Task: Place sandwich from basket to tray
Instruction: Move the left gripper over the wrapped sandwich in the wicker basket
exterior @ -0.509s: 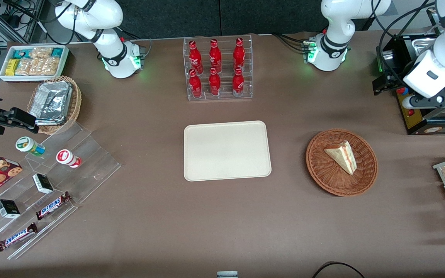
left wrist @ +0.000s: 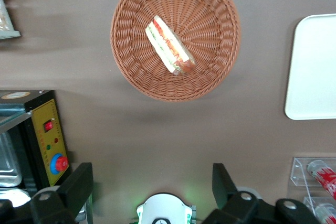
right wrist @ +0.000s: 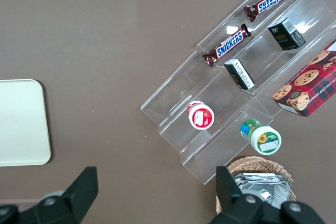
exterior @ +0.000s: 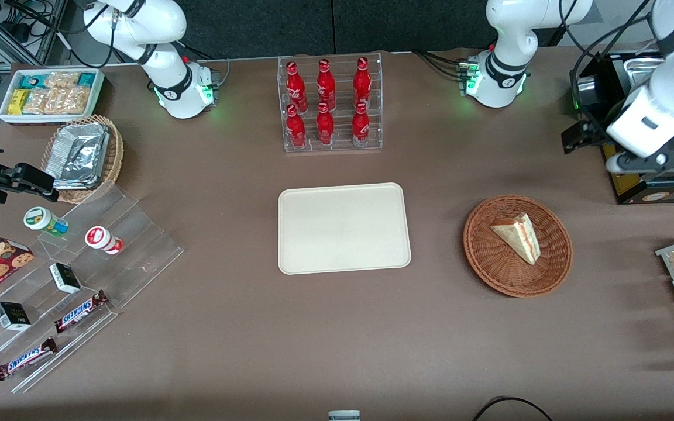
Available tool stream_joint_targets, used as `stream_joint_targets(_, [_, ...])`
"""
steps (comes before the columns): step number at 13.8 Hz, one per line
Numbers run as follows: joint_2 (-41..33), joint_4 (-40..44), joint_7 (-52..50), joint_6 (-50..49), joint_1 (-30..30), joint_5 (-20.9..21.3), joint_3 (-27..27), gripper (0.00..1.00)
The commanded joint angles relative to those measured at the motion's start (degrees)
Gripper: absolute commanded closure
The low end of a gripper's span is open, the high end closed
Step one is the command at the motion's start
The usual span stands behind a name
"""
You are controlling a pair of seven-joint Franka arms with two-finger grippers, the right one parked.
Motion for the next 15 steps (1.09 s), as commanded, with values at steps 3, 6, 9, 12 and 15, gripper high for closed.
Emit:
stream_joint_targets(3, [0.4, -12.0, -4.9, 14.8, 1.1, 0.3, 0.1, 0.00])
stream_joint_targets(6, [2.6, -16.0, -16.8, 23.7, 1.1, 0.4, 0.1, 0.00])
stream_joint_targets(9, [6.4, -16.6, -28.6, 31.2, 1.0, 0.2, 0.0, 0.00])
stream_joint_targets(12, [9.2, -17.8, -38.4, 37.9, 0.8, 0.3, -0.1, 0.00])
stream_joint_targets(15, [12.1, -19.6, -40.1, 43.1, 0.7, 0.1, -0.1, 0.00])
